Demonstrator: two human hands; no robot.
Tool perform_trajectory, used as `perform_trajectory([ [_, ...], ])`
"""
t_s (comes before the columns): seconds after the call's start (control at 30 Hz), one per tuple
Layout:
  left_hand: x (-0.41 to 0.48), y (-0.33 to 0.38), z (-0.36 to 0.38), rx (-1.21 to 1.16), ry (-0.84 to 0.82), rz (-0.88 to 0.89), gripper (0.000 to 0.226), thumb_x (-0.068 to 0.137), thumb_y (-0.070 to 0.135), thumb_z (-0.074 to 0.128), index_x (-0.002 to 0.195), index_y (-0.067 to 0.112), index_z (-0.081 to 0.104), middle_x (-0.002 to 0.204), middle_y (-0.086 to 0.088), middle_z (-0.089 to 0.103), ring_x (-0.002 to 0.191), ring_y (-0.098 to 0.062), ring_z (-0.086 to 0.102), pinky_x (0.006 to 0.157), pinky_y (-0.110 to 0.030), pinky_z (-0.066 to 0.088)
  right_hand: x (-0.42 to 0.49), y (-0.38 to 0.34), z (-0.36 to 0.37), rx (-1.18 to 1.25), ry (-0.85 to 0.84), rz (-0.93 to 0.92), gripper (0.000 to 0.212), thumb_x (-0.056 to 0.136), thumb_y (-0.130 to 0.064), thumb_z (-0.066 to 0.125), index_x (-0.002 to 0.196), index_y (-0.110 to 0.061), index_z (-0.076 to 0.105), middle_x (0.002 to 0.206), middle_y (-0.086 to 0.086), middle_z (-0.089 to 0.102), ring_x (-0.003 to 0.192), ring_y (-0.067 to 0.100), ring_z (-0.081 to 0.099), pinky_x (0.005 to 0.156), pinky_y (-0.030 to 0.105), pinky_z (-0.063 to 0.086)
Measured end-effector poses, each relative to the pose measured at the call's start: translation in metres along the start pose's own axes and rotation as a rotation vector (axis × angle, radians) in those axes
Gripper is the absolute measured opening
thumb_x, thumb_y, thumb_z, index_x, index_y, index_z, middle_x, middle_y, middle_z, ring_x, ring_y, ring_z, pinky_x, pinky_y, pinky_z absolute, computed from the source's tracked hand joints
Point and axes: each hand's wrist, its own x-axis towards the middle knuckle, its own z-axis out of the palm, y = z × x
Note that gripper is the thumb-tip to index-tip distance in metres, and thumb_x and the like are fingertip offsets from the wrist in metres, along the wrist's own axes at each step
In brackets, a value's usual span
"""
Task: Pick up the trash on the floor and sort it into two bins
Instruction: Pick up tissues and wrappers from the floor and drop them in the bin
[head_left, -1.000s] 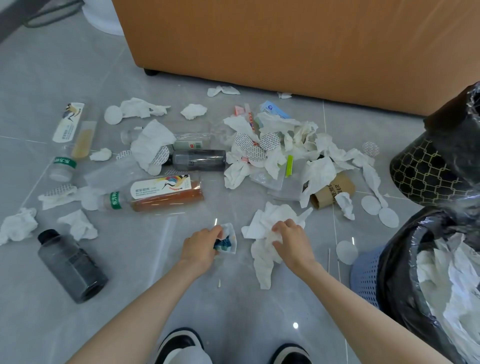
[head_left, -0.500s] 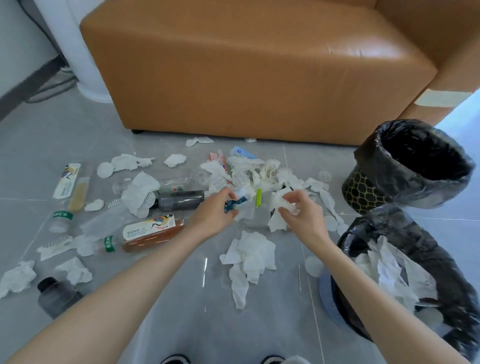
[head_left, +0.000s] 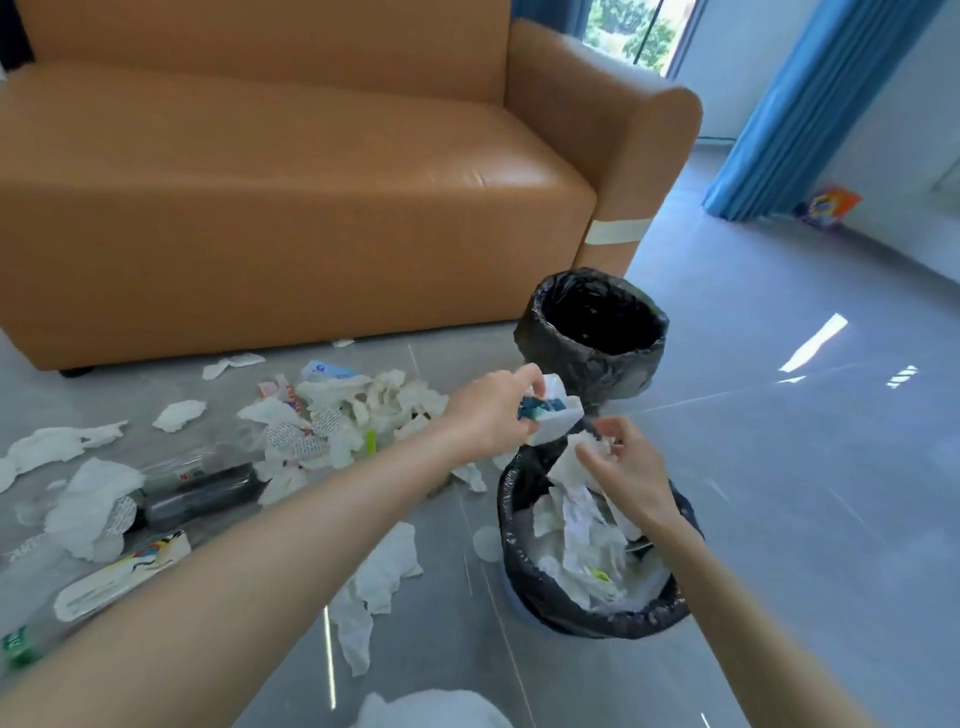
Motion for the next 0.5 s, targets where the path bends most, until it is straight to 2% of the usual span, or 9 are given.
perform_trajectory([
  [0.07, 0.008, 0.017, 0.018, 0.016, -0.071, 0.016, 0.032, 0.089, 0.025, 0.057, 0.118, 0.025, 0.044, 0.113, -0.003, 0.057, 0.095, -0.026, 0.056, 0.068, -0.034, 0.044, -0.005, 0.015, -0.011, 0.005, -0.046, 0.085, 0.043, 0.086, -0.026, 0.066, 0.126, -0.017, 0.052, 0.123, 0.000, 0.059, 0.096, 0.015, 0.057, 0.075, 0.021, 0.046],
  [0.13, 0.011, 0.023, 0.038, 0.025, -0.135, 0.009, 0.038, 0.087, 0.026, 0.059, 0.122, 0.023, 0.044, 0.115, -0.004, 0.057, 0.097, -0.026, 0.056, 0.068, -0.033, 0.043, -0.010, 0.026, -0.019, -0.003, -0.081, 0.127, 0.047, 0.087, -0.023, 0.063, 0.132, -0.017, 0.049, 0.128, 0.001, 0.057, 0.091, 0.014, 0.057, 0.061, 0.011, 0.043],
  [0.17, 0.011, 0.023, 0.048, 0.018, -0.170, 0.008, 0.042, 0.087, 0.028, 0.060, 0.125, 0.022, 0.043, 0.116, -0.005, 0.057, 0.097, -0.025, 0.056, 0.068, -0.033, 0.043, -0.011, 0.030, -0.022, -0.020, -0.075, 0.132, 0.047, 0.088, -0.021, 0.062, 0.133, -0.017, 0.049, 0.129, 0.002, 0.056, 0.092, 0.013, 0.057, 0.059, 0.010, 0.042],
  [0.23, 0.008, 0.020, 0.062, -0.025, -0.253, -0.009, 0.050, 0.086, 0.033, 0.063, 0.131, 0.022, 0.042, 0.118, -0.003, 0.058, 0.101, -0.023, 0.057, 0.076, -0.034, 0.048, -0.015, 0.035, -0.029, -0.035, -0.045, 0.141, 0.043, 0.090, -0.015, 0.056, 0.133, -0.017, 0.050, 0.130, 0.003, 0.057, 0.095, 0.013, 0.058, 0.069, 0.010, 0.044],
  [0.3, 0.004, 0.016, 0.067, -0.070, -0.337, -0.014, 0.053, 0.087, 0.035, 0.062, 0.135, 0.022, 0.042, 0.124, -0.002, 0.058, 0.106, -0.020, 0.057, 0.086, -0.034, 0.050, -0.018, 0.037, -0.032, -0.064, -0.004, 0.122, 0.042, 0.090, -0.004, 0.048, 0.130, -0.017, 0.052, 0.131, 0.003, 0.058, 0.110, 0.020, 0.057, 0.086, 0.021, 0.042],
  [0.37, 0.002, 0.010, 0.066, -0.104, -0.364, -0.027, 0.051, 0.089, 0.033, 0.060, 0.136, 0.022, 0.042, 0.129, -0.001, 0.055, 0.111, -0.019, 0.056, 0.089, -0.031, 0.048, -0.019, 0.034, -0.032, -0.087, 0.022, 0.091, 0.046, 0.087, 0.001, 0.043, 0.127, -0.017, 0.055, 0.129, 0.002, 0.059, 0.110, 0.019, 0.056, 0.087, 0.023, 0.040],
  [0.5, 0.005, -0.009, 0.049, -0.137, -0.294, -0.068, 0.040, 0.090, 0.027, 0.058, 0.129, 0.022, 0.050, 0.127, 0.000, 0.058, 0.112, -0.016, 0.055, 0.092, -0.028, 0.045, -0.019, 0.013, -0.027, -0.048, 0.022, 0.003, 0.039, 0.090, -0.004, 0.046, 0.122, -0.021, 0.058, 0.122, -0.003, 0.061, 0.107, 0.016, 0.058, 0.085, 0.026, 0.045],
])
